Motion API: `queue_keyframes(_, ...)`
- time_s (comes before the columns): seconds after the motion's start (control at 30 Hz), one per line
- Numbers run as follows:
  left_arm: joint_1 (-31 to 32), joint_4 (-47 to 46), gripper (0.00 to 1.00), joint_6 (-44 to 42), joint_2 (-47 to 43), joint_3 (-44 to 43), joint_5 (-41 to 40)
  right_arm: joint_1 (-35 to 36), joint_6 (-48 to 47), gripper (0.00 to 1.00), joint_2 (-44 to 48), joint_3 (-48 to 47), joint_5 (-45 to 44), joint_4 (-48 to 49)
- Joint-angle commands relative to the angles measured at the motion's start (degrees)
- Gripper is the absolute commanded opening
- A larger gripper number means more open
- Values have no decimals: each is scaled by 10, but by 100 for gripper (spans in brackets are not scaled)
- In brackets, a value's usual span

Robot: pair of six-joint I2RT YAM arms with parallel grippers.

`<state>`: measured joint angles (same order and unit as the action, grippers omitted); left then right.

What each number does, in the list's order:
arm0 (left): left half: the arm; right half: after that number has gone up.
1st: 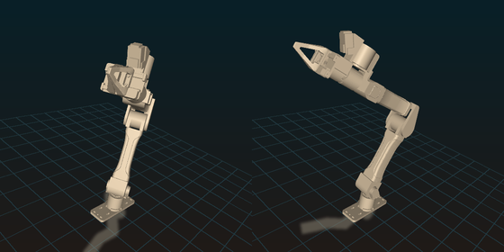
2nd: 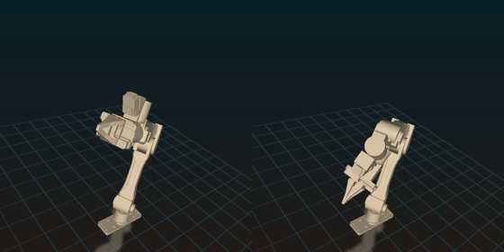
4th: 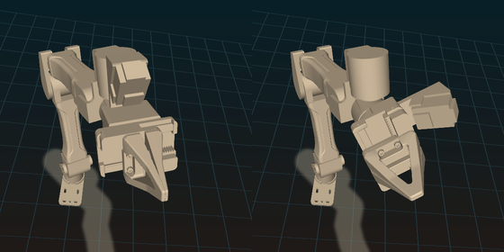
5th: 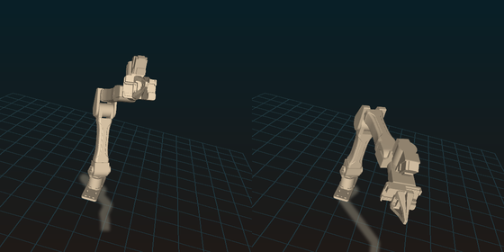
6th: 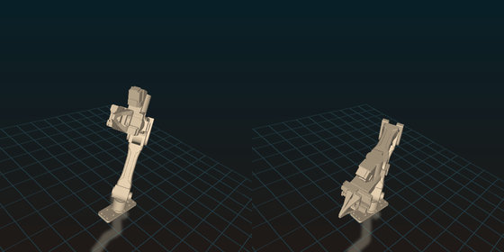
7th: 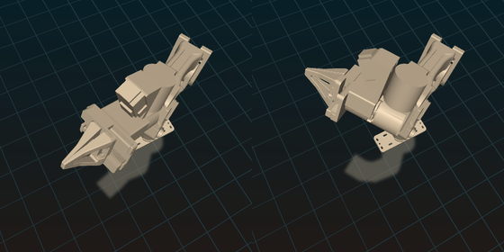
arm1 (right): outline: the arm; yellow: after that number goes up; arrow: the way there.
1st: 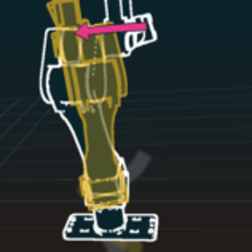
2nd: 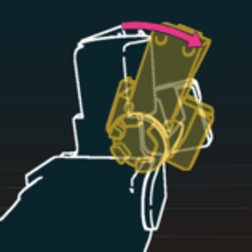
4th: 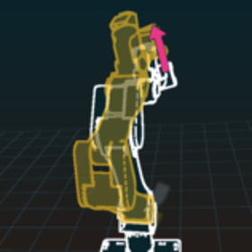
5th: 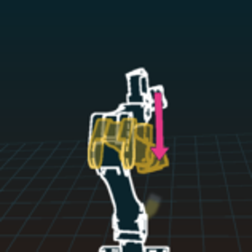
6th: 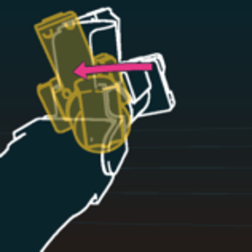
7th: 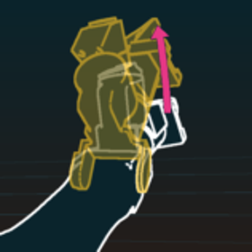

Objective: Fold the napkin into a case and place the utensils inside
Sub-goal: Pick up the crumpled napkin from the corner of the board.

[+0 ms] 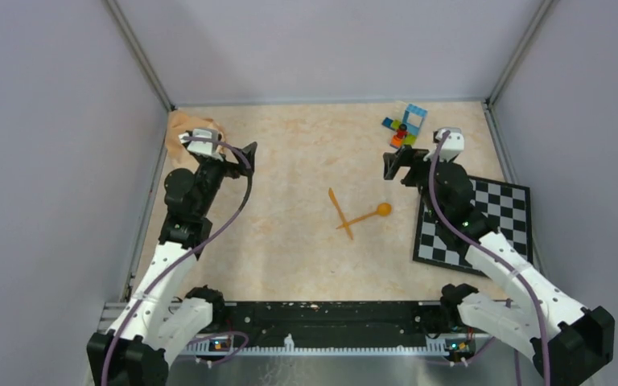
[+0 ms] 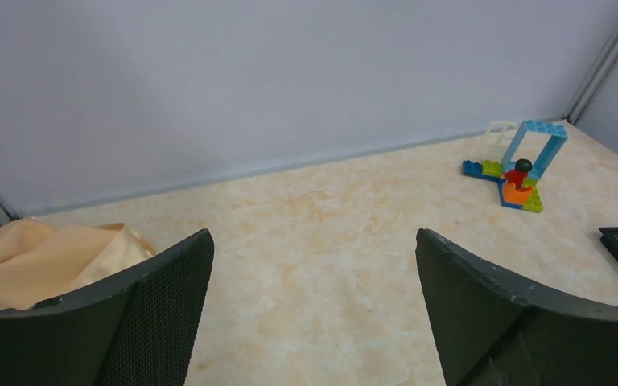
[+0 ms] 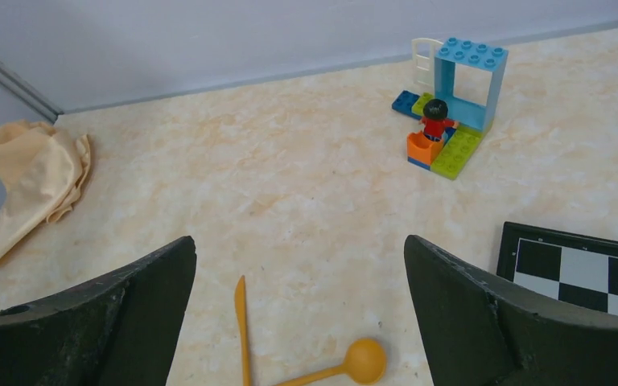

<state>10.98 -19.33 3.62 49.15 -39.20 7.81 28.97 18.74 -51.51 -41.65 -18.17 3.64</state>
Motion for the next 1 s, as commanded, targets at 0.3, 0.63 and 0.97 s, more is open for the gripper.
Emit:
queue_keyframes(0.3,-31,62,99,81,138,-64,-58,69,60,99,-252,-106,-83,148)
queue_keyframes(0.63,-147,158,99,207,256,-95,-236,77,28,99,-464,-180,165,324)
queue_keyframes(0.97,-301,125,99,316,442,-137,15,76,-31,96,-550,-258,271,288)
